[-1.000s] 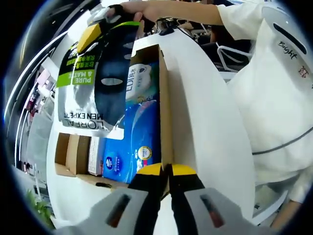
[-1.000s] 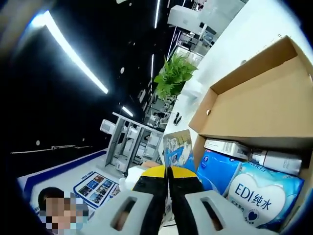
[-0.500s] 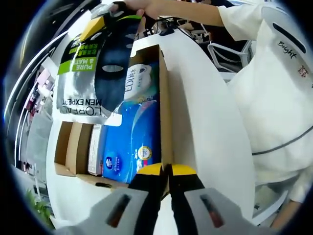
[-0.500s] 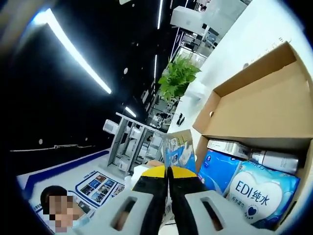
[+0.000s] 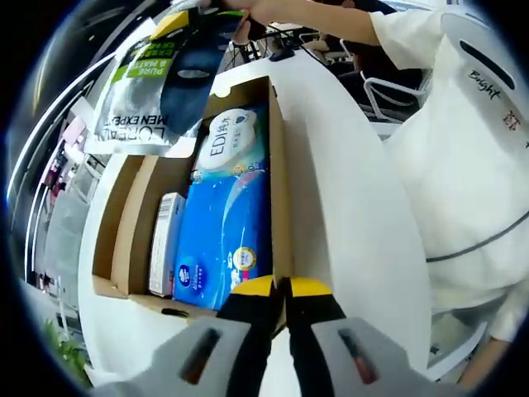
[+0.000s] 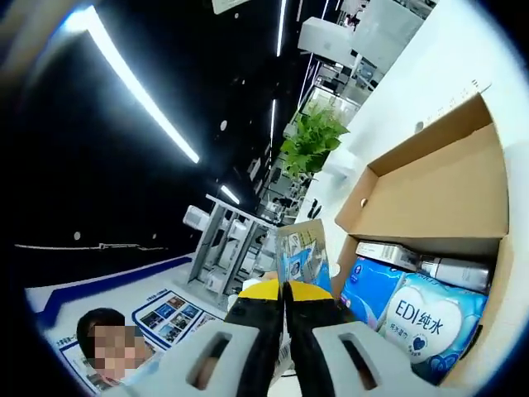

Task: Operate the shoe box by opening the lid, removing the specified soft item, and placing it in the target area until the item is outside and the box remains undamaged.

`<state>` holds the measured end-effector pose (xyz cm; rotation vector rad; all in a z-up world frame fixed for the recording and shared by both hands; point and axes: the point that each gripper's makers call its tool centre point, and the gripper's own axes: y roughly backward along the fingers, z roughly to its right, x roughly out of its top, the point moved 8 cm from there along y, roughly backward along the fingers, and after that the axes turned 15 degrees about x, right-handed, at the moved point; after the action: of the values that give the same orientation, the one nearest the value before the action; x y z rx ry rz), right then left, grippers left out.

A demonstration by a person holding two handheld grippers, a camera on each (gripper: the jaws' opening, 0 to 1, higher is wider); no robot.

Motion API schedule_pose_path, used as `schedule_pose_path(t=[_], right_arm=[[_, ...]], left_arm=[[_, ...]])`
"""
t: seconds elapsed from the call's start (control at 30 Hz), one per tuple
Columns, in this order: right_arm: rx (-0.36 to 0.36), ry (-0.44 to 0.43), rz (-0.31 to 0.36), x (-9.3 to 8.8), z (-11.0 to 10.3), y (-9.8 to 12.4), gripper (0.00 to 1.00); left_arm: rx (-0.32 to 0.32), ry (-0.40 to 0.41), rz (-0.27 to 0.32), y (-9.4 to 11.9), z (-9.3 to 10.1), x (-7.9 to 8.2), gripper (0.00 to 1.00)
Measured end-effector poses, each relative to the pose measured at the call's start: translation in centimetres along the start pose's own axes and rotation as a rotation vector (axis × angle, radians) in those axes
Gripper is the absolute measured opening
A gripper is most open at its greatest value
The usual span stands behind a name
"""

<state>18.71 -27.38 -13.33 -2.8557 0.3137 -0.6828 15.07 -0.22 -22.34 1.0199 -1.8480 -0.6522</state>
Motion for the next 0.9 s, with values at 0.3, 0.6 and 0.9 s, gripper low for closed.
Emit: schedule_pose_path(t=[0.3,0.6,0.9], right_arm=[[0.052,0.01,0.022,-0.2,-0.9,1.8,0.0],[0.076,0.009,0.063,-0.4,-1.3,3.3,0.0],[0.105,0.02,0.082,-0.1,-1.6,2.5,0.0]], left_arm=[[-0.001,0.0,0.002,0.0,0.0,0.0,0.04],[0.0,0.0,0.004,0.0,0.0,0.0,0.04],[0.0,0.001,0.005,0.0,0.0,0.0,0.04]])
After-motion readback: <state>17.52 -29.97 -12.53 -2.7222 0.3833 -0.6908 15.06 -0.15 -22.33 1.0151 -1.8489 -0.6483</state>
